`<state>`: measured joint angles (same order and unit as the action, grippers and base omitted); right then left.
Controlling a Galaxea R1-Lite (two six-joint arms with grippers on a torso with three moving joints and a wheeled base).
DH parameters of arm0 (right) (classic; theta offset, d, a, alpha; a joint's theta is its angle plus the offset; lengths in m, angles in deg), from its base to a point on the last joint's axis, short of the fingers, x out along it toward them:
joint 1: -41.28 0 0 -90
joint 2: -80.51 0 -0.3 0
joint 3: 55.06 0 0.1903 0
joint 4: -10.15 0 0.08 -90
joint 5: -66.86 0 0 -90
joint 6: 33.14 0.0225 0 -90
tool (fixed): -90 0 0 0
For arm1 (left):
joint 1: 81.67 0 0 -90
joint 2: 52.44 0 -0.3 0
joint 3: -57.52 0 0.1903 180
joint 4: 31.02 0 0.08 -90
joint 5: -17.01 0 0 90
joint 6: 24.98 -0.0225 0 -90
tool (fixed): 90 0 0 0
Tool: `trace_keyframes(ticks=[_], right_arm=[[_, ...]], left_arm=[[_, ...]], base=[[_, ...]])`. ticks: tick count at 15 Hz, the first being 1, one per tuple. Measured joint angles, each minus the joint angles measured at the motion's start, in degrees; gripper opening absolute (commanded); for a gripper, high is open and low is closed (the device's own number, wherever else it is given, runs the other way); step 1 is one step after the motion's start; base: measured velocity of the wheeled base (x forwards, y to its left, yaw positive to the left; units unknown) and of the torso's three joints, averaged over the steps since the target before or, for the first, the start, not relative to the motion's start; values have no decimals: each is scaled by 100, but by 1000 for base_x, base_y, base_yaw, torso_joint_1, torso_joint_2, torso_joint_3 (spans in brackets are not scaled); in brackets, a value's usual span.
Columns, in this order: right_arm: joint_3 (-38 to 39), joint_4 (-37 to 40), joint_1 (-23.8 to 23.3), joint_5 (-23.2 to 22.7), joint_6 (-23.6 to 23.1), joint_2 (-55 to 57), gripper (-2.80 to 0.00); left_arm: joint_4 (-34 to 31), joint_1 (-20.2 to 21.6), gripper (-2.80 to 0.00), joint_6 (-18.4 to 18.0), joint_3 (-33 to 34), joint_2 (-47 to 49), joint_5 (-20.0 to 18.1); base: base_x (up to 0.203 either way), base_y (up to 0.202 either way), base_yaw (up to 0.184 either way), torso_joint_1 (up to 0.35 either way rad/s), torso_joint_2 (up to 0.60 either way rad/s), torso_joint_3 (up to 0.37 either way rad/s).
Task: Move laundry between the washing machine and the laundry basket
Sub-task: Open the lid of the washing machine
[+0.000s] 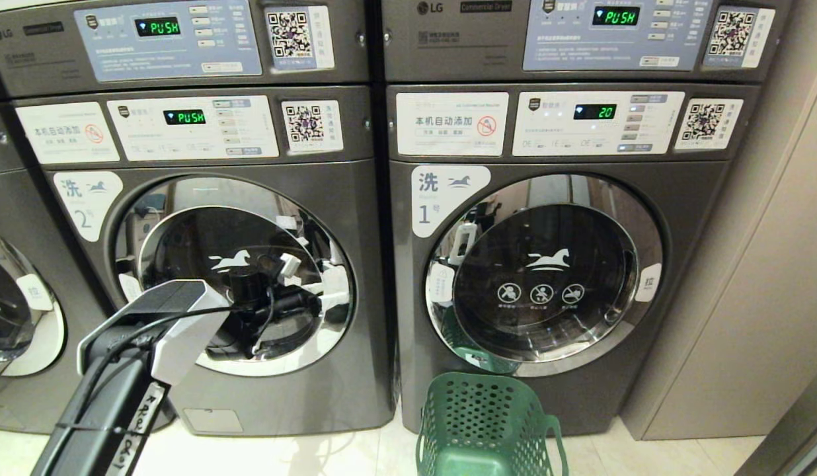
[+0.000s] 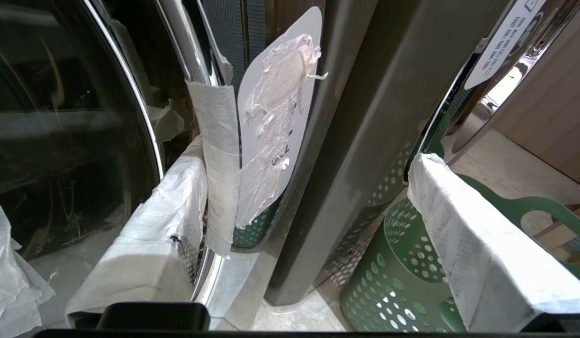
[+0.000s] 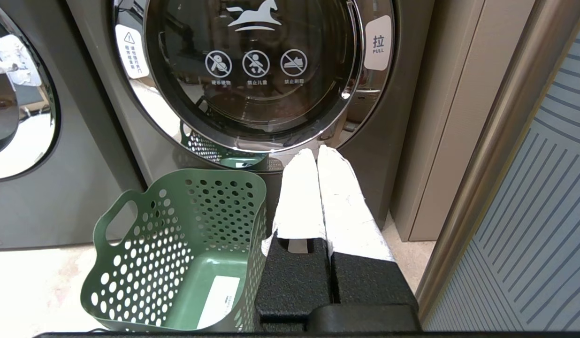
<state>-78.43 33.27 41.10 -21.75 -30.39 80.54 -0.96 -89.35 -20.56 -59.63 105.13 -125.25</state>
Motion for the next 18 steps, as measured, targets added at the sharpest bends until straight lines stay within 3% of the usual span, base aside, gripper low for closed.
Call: trace_keyframes(ticks=[8,18], right_arm=[[0,0,0,1,2,-1,-280],[0,-1,9,-4,5,-1,-280]], left_arm=[[144,0,0,4,145,-29,-69],[271,30,0,6,463,-142,-489]], base=[[0,0,0,0,0,0],[0,0,0,0,0,0]])
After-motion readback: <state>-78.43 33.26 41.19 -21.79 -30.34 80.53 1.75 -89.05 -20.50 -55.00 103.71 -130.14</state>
